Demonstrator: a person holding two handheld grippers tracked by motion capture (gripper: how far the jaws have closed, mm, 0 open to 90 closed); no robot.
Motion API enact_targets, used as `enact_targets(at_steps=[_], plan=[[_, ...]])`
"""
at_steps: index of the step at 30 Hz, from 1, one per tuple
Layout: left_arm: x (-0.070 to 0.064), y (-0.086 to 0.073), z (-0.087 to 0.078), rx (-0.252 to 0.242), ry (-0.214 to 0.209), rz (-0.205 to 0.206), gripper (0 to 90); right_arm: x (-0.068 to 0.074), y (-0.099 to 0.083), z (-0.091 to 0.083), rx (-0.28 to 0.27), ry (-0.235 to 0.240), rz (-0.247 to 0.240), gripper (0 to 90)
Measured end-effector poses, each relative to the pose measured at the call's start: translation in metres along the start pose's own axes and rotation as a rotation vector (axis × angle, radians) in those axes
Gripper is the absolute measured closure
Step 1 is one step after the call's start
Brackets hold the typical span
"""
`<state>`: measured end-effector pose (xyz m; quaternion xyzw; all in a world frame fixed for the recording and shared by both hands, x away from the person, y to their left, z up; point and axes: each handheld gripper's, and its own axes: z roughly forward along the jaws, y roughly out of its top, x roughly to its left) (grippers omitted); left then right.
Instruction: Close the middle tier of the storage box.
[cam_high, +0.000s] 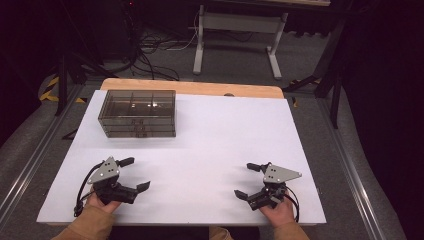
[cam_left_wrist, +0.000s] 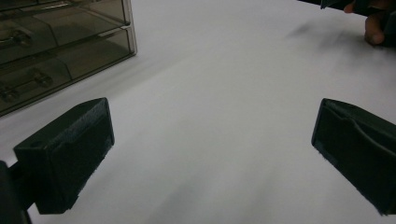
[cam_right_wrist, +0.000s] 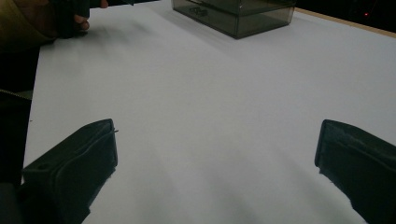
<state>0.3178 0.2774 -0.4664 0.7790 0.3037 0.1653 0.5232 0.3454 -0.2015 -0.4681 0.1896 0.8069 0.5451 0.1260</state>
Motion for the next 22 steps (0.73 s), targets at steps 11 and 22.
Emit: enact_targets(at_steps=[11,22], plan=[[-0.0017,0.0002,0.0014,0.004,0.005,0.011,0.3,0.0,0.0,0.0001,0.002,0.001,-0.001,0.0],[-0.0007,0.0006,0.0013,0.001,0.013,0.006,0.3,-0.0003,-0.0001,0.0001,-0.001,0.002,0.002,0.0]])
